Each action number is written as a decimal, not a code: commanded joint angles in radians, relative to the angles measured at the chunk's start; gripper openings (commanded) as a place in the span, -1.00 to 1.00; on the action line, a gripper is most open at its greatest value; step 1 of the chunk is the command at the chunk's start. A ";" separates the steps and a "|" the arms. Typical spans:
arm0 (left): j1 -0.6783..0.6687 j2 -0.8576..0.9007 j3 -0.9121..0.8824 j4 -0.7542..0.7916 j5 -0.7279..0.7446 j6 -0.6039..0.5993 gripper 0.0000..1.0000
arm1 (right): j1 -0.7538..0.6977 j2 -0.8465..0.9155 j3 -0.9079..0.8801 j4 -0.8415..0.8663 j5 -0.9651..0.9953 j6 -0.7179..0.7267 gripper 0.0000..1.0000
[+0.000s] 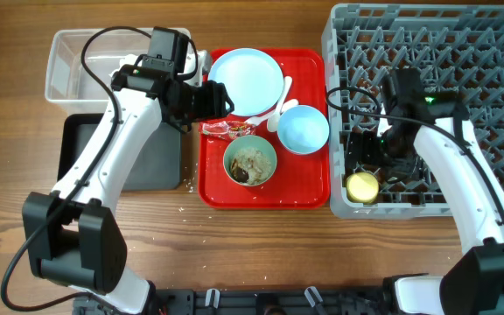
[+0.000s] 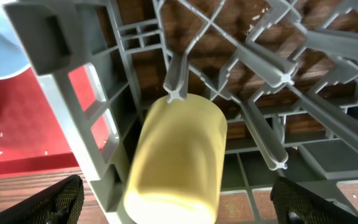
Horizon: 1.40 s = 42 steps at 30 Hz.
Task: Sort waste into correct bins and load items into the dishwasher rack
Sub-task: 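Place the yellow cup into the rack with the right gripper, then grasp the red snack wrapper on the tray with the left gripper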
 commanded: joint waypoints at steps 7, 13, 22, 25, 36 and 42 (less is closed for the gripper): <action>0.002 -0.010 0.011 -0.001 -0.021 0.009 0.31 | 0.053 -0.147 0.215 0.018 -0.139 -0.047 0.87; 0.002 -0.010 0.011 -0.027 -0.088 0.009 0.26 | 0.193 -0.116 0.214 0.100 -0.178 0.023 0.86; -0.051 0.063 -0.008 0.055 -0.262 0.008 0.23 | 0.252 -0.073 0.215 0.143 -0.116 0.107 0.86; -0.092 0.125 -0.008 0.084 -0.273 -0.047 0.23 | 0.252 -0.073 0.215 0.133 -0.102 0.109 0.86; -0.189 0.257 -0.009 0.090 -0.423 -0.289 0.32 | 0.252 -0.073 0.215 0.116 -0.079 0.101 0.87; -0.190 0.292 -0.009 0.125 -0.458 -0.288 0.40 | 0.252 -0.073 0.215 0.115 -0.079 0.090 0.86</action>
